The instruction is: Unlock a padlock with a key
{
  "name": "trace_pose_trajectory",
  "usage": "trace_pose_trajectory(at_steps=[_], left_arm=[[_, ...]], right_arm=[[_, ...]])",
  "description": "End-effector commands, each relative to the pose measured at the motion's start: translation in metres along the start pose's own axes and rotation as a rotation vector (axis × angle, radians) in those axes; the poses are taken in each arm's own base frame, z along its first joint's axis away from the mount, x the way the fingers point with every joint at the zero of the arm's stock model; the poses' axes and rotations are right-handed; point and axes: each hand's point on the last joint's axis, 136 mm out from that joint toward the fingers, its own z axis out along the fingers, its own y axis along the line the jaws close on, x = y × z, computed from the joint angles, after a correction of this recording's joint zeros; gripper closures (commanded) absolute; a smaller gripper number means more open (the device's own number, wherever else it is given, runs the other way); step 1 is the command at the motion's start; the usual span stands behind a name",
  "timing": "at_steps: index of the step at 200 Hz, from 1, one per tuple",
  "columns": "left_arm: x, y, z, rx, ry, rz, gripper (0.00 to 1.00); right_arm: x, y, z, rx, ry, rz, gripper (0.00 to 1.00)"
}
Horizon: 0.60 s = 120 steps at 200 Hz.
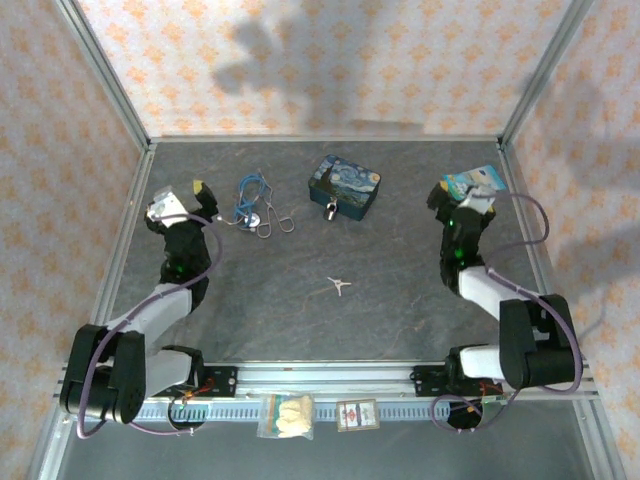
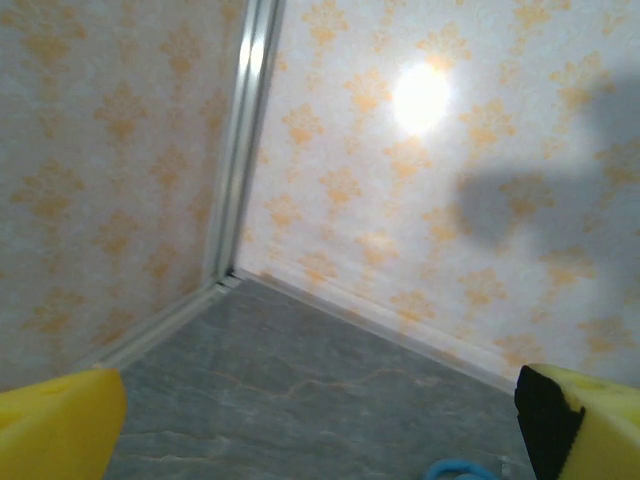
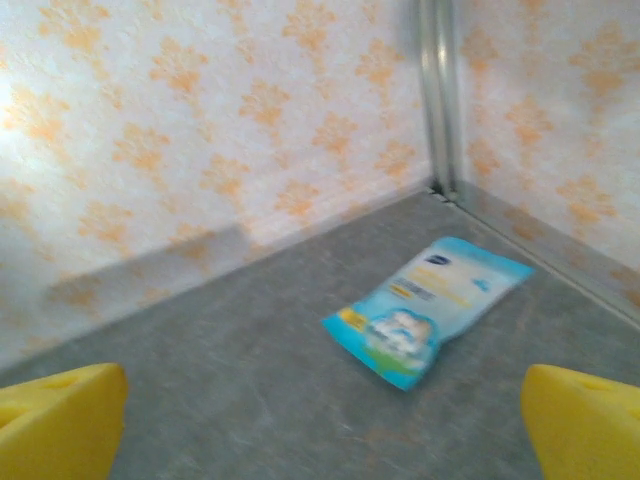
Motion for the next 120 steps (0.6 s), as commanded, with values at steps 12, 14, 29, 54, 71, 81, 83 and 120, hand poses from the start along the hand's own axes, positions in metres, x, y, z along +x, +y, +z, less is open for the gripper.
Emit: trace_pose_trajectory(at_steps=[12, 14, 29, 54, 71, 81, 83, 120], left_arm=[[0.056, -0.037, -0.008, 0.167, 0.347, -0.114, 0.03], [0.058, -0.041, -0.009, 0.184, 0.362, -0.119, 0.04], [0.077, -0.059, -0.021, 0.269, 0.458, -0.153, 0.06], [0.108, -0.082, -0.044, 0.346, 0.613, -0.167, 0.08], [0.126, -0.092, -0.060, 0.377, 0.686, -0.190, 0.07], [0.134, -0.093, -0.067, 0.372, 0.711, -0.238, 0.03], [0.135, -0.093, -0.068, 0.370, 0.714, -0.249, 0.02], [0.151, -0.080, -0.086, 0.355, 0.719, -0.432, 0.01]], right_arm=[[0.049, 0.041, -0.001, -0.094, 0.378, 0.146, 0.01], [0.051, 0.045, -0.001, -0.102, 0.394, 0.153, 0.01], [0.071, 0.078, -0.003, -0.206, 0.536, 0.171, 0.04], [0.100, 0.116, 0.004, -0.283, 0.702, 0.159, 0.06], [0.114, 0.136, 0.010, -0.310, 0.735, 0.148, 0.06], [0.121, 0.148, 0.014, -0.323, 0.751, 0.150, 0.06], [0.123, 0.150, 0.015, -0.325, 0.756, 0.150, 0.06], [0.151, 0.185, 0.030, -0.348, 0.795, 0.131, 0.06]])
